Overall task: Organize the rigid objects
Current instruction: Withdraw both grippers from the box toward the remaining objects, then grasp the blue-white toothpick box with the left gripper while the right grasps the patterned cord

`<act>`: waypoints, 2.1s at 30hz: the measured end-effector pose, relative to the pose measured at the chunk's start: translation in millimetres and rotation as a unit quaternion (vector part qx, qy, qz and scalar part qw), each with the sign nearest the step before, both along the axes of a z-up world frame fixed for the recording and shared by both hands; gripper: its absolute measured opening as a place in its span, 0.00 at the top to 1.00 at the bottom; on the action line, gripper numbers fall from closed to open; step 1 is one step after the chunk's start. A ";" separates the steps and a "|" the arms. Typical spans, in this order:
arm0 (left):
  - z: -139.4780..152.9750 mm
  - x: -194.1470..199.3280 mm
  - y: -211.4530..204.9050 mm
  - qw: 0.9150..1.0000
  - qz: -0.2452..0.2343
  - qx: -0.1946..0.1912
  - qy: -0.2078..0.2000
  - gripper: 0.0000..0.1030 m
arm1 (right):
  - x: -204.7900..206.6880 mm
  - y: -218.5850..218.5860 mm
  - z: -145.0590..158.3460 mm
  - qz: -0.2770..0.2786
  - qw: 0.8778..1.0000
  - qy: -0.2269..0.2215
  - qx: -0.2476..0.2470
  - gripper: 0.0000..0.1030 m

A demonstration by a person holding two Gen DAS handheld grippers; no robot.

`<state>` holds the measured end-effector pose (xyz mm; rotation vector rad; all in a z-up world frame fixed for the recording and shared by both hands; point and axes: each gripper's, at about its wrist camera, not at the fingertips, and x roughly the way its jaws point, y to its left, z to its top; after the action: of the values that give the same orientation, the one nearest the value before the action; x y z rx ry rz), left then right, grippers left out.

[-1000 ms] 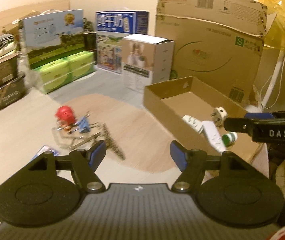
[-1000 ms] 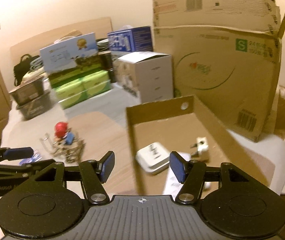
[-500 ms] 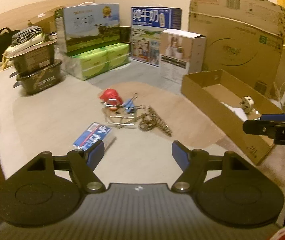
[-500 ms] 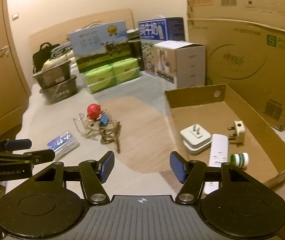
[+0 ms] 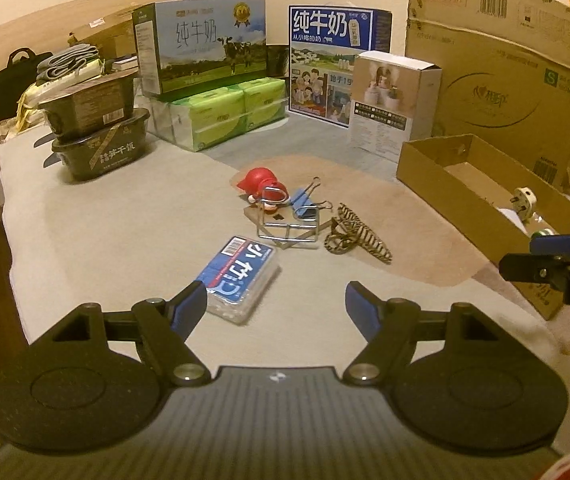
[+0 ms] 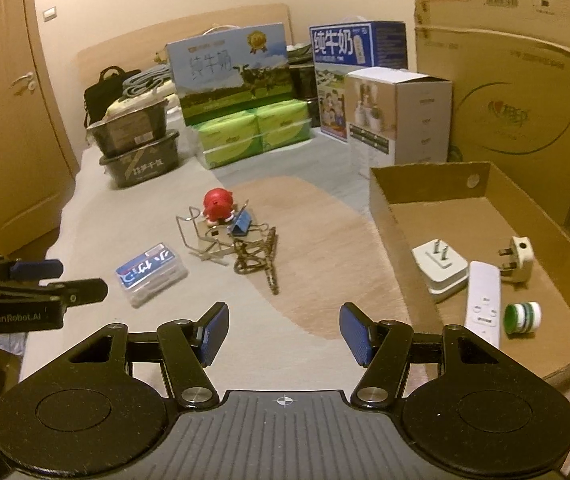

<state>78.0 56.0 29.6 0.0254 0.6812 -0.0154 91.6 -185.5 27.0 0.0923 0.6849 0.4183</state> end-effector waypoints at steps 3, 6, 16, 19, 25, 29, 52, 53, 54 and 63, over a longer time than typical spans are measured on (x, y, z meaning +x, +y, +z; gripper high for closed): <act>-5.3 5.4 4.5 1.000 -0.005 0.004 0.006 0.28 | 4.5 7.6 -6.0 0.006 1.000 0.006 -0.003 0.40; -10.9 11.7 8.6 1.000 -0.010 0.008 0.012 0.28 | 9.1 14.7 -10.5 0.009 1.000 0.008 -0.004 0.40; -31.2 39.8 27.0 0.999 -0.024 0.020 0.026 0.28 | 33.0 38.3 -30.9 0.017 1.000 0.020 -0.004 0.40; -38.5 49.5 32.3 0.999 -0.033 0.023 0.029 0.28 | 43.7 45.3 -36.7 0.022 1.000 0.021 -0.005 0.40; -53.2 72.6 36.5 0.997 -0.066 0.035 0.034 0.28 | 67.8 56.7 -48.0 0.026 0.999 0.023 -0.012 0.40; -63.7 88.2 39.1 0.995 -0.087 0.043 0.038 0.29 | 84.1 62.5 -57.9 0.026 0.999 0.027 -0.016 0.40; -90.8 124.7 49.8 0.993 -0.101 -0.003 0.057 0.47 | 159.7 96.5 -93.2 0.028 0.999 0.012 -0.030 0.44; -91.0 125.1 49.2 0.993 -0.100 -0.003 0.057 0.47 | 160.7 96.9 -93.8 0.029 0.999 0.011 -0.031 0.47; -91.0 125.2 48.8 0.994 -0.097 -0.004 0.057 0.47 | 161.0 97.4 -94.4 0.032 0.999 0.012 -0.033 0.54; -87.0 108.7 35.7 0.996 -0.056 -0.019 0.063 0.48 | 141.8 86.3 -87.7 0.028 0.999 0.015 -0.037 0.61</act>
<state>186.7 91.7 -57.4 0.0268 0.8053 -0.1380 233.3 -99.2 -60.7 0.0087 0.7326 0.4455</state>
